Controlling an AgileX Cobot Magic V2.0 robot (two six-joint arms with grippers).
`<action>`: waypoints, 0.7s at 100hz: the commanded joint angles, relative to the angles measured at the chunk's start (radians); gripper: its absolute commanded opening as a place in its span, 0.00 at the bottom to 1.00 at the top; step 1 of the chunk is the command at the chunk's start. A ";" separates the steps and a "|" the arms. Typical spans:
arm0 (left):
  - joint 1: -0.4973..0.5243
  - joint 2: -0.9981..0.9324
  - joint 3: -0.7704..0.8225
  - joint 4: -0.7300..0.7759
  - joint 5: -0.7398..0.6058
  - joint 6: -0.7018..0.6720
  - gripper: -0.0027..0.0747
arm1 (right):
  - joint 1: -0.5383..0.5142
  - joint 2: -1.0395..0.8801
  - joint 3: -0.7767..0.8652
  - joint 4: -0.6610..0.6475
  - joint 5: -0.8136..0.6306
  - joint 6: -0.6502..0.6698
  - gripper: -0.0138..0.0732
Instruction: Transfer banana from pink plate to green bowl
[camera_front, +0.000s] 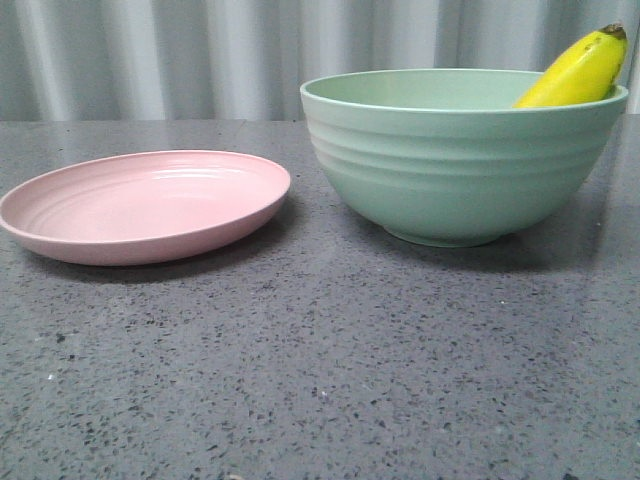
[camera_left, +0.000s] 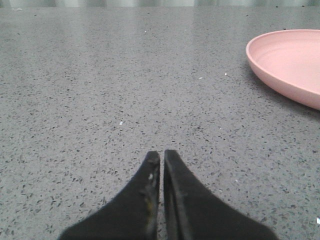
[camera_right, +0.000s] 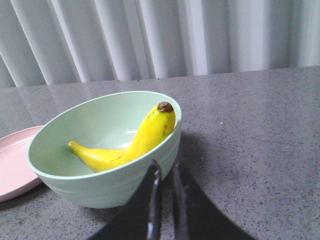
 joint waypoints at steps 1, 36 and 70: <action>0.002 -0.022 0.008 -0.008 -0.065 -0.007 0.01 | -0.005 0.008 -0.025 -0.005 -0.075 -0.012 0.12; 0.002 -0.022 0.008 -0.008 -0.065 -0.007 0.01 | -0.046 -0.105 0.199 -0.189 -0.354 -0.012 0.12; 0.002 -0.022 0.008 -0.008 -0.065 -0.007 0.01 | -0.139 -0.216 0.379 -0.180 -0.435 -0.012 0.12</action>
